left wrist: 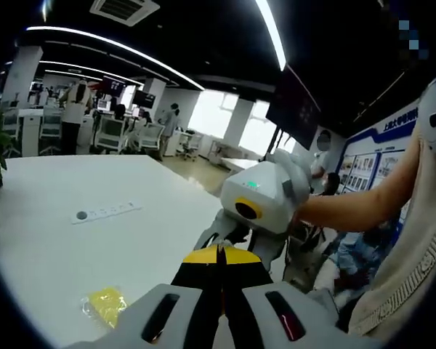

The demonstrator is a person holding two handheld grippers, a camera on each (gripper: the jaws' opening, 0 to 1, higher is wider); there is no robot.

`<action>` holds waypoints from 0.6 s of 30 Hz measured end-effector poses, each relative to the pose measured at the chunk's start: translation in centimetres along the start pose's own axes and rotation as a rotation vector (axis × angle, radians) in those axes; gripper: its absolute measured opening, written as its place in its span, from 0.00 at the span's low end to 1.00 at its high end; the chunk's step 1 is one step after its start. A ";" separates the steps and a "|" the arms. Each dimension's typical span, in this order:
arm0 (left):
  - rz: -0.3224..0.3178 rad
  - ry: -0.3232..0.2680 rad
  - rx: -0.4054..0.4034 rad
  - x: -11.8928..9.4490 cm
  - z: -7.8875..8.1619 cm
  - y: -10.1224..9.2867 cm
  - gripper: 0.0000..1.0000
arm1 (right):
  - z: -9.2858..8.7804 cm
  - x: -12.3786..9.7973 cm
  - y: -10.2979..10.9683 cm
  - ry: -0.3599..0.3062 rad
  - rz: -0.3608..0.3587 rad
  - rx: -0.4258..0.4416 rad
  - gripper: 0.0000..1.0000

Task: Compare the silicone blocks by pressing each to a similar depth, holding the contact briefly, and releasing to observe deformation and rebound differences across the visible hardness samples.

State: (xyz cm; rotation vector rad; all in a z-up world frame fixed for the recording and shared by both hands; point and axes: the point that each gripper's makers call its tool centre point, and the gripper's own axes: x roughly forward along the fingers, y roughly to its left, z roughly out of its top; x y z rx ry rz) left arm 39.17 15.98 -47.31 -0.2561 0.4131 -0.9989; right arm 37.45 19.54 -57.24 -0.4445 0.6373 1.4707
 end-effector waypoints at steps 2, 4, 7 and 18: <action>0.003 -0.004 -0.003 -0.1 -0.1 0.2 0.00 | 0.1 0.0 0.1 -0.008 0.006 0.005 0.24; 0.004 -0.010 -0.009 -0.2 -0.1 0.2 0.00 | 0.3 0.1 0.0 -0.017 0.004 0.007 0.25; 0.004 -0.010 -0.013 -0.2 -0.3 0.3 0.00 | 0.3 0.2 0.0 -0.017 0.002 0.003 0.28; 0.011 -0.013 -0.040 -0.4 -1.4 0.9 0.00 | 0.7 0.1 0.0 -0.033 -0.016 -0.003 0.44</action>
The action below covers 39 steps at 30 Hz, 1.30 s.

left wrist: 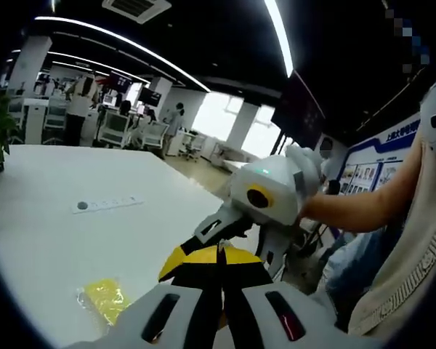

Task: Compare the silicone blocks by pressing each to a similar depth, holding the contact briefly, and releasing to observe deformation and rebound differences across the visible hardness samples.

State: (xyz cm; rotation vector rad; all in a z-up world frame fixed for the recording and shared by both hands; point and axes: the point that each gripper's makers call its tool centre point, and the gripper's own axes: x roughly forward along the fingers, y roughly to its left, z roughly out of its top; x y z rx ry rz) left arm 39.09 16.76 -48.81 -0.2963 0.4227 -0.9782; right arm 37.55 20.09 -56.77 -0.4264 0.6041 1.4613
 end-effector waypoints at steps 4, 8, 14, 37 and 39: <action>0.003 -0.011 -0.024 -0.1 -0.2 0.4 0.00 | 0.2 -0.6 -0.3 -0.014 -0.030 -0.002 0.46; 0.004 -0.009 -0.036 -0.1 -0.4 0.8 0.00 | 0.3 -1.5 -0.7 -0.036 -0.071 0.010 0.50; 0.007 -0.005 -0.048 0.0 -0.6 1.3 0.00 | 0.3 -2.9 -1.1 -0.083 -0.139 0.044 0.51; 0.009 0.003 -0.092 1.8 -1.3 1.6 0.00 | -1.5 -10.3 -1.4 -0.312 -0.464 0.225 0.56; 0.007 0.003 -0.098 1.9 -1.3 1.6 0.00 | -1.9 -11.0 -1.5 -0.332 -0.492 0.247 0.58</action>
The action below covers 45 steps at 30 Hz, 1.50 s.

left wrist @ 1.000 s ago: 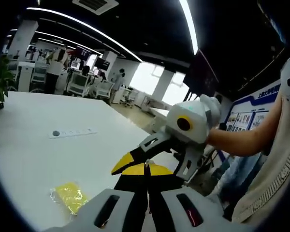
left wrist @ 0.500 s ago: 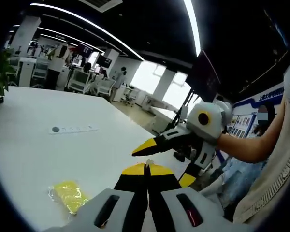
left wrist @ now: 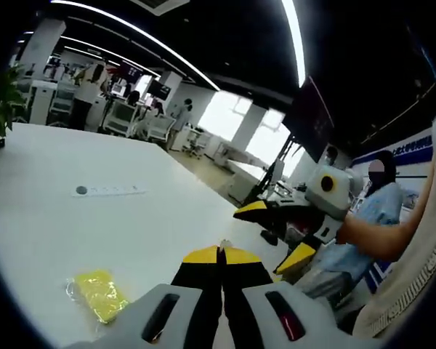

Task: Compare the silicone blocks by pressing each to a similar depth, holding the contact briefly, and releasing to observe deformation and rebound differences across the visible hardness samples.

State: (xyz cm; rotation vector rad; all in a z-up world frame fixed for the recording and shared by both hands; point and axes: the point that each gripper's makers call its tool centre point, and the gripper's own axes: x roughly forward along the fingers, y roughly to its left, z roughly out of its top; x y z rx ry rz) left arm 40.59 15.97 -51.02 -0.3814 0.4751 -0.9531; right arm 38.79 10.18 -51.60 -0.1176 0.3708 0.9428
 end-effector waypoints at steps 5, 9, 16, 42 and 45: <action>0.008 -0.004 -0.004 0.5 0.0 0.2 0.00 | -0.1 -1.7 -1.0 -0.055 -0.078 0.068 0.62; 0.006 -0.003 -0.017 1.1 -0.4 0.1 0.00 | -0.6 -2.9 -1.1 -0.076 -0.125 0.092 0.63; 0.011 0.008 -0.029 1.9 -1.1 0.2 0.00 | -2.0 -4.9 -1.3 -0.105 -0.194 0.173 0.68; 0.000 0.066 -0.091 8.2 -3.9 0.8 0.00 | -7.5 -10.4 -1.3 -0.092 -0.335 0.292 0.66; 0.004 0.079 -0.103 9.0 -4.5 0.8 0.00 | -7.8 -10.5 -1.2 -0.081 -0.334 0.287 0.67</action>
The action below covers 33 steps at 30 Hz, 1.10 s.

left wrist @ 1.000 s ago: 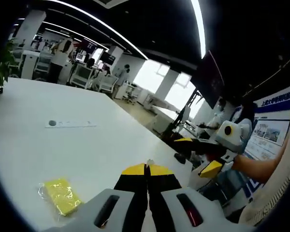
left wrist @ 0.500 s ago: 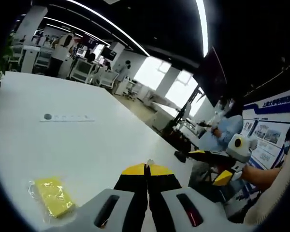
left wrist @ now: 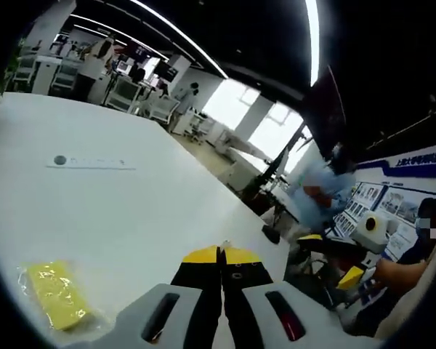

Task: Compare the silicone blocks by pressing each to a similar depth, holding the contact briefly, and releasing to observe deformation and rebound differences across the visible hardness samples.

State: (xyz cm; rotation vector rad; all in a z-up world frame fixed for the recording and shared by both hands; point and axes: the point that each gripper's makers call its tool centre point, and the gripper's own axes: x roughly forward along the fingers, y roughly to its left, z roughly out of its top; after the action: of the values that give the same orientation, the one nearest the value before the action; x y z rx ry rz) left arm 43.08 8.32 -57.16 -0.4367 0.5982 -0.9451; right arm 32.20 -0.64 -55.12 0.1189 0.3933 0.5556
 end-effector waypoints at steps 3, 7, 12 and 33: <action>0.004 0.005 -0.022 0.9 -0.5 0.4 0.00 | -0.2 -0.1 -0.2 -0.001 -0.005 0.011 0.66; 0.002 -0.005 -0.075 1.7 -0.7 0.9 0.00 | -0.7 -0.2 -0.3 0.004 -0.007 0.017 0.66; 0.024 -0.021 -0.096 2.6 -0.8 1.8 0.00 | -1.2 -0.3 -0.8 0.008 -0.014 0.025 0.65; 0.256 -0.089 -0.281 4.1 -1.6 10.9 0.00 | -2.5 0.3 -2.2 0.034 -0.027 0.055 0.63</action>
State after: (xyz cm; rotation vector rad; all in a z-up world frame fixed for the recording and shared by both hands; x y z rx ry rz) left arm 50.61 10.40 -65.95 -0.6336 0.6908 -0.5956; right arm 32.52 -2.33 -58.02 0.1572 0.4432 0.5209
